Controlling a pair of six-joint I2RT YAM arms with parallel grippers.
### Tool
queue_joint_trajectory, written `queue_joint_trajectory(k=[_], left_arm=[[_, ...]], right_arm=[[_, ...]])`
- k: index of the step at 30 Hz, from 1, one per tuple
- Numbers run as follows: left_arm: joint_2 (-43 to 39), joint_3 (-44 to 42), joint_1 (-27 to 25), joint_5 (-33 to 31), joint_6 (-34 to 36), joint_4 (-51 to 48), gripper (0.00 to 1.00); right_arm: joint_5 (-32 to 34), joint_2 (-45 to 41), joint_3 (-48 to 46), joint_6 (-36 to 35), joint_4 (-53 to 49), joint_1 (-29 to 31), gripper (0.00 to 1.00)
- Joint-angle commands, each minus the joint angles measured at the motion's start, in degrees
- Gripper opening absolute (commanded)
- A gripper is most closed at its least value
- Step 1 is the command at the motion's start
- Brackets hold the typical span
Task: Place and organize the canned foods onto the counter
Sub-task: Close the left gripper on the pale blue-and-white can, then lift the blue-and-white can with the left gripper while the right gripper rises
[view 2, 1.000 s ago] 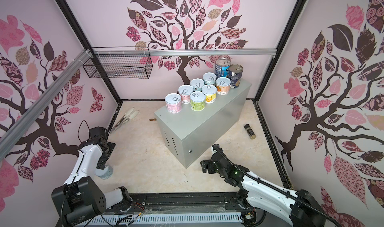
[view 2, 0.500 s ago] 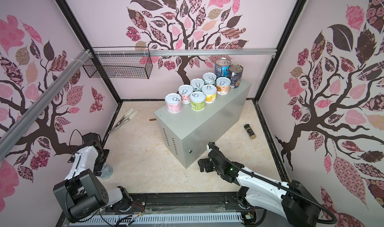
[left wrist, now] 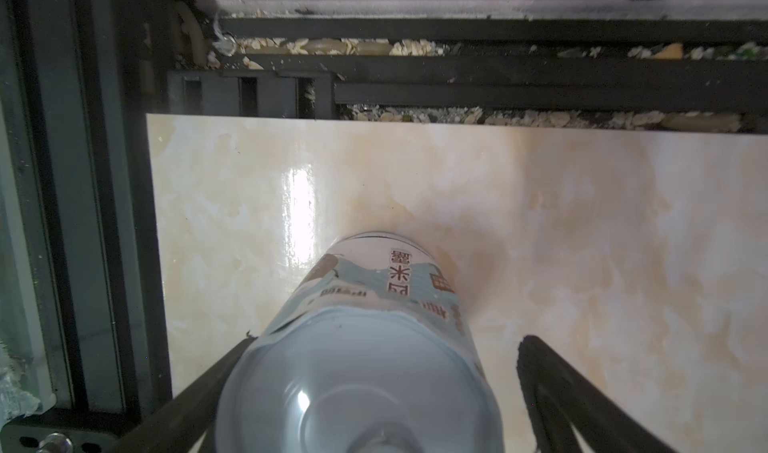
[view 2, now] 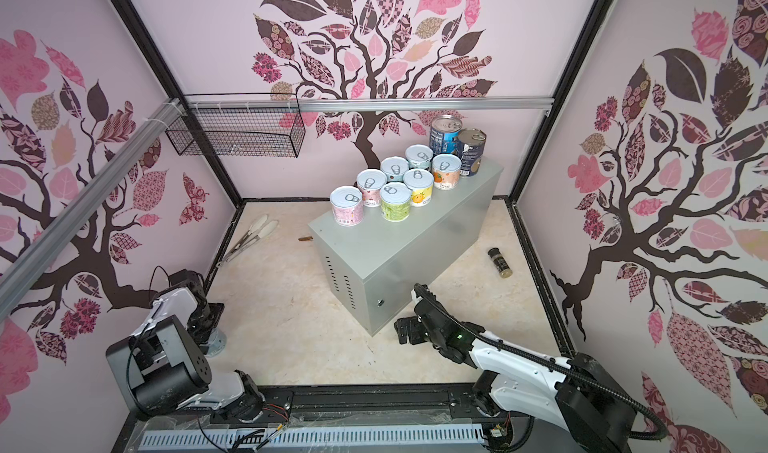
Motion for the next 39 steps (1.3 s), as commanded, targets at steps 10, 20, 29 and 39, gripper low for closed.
queue_joint_trajectory(k=[10, 20, 29, 39], left_arm=[[5.7, -1.5, 2.3, 7.1, 1.1, 5.3, 0.95], [6.6, -1.1, 3.1, 6.7, 2.4, 5.2, 0.85], [5.9, -1.1, 3.1, 9.7, 5.1, 5.9, 0.59], [-2.4, 0.8, -1.1, 13.2, 11.3, 7.5, 0.5]], right_arm=[[0.7, 0.1, 1.5, -0.5, 0.0, -0.1, 1.0], [0.4, -0.5, 1.3, -0.5, 0.2, -0.1, 1.0], [0.6, -1.8, 0.9, -0.6, -0.3, -0.1, 1.0], [0.9, -2.3, 1.2, -1.0, -1.1, -0.1, 1.0]])
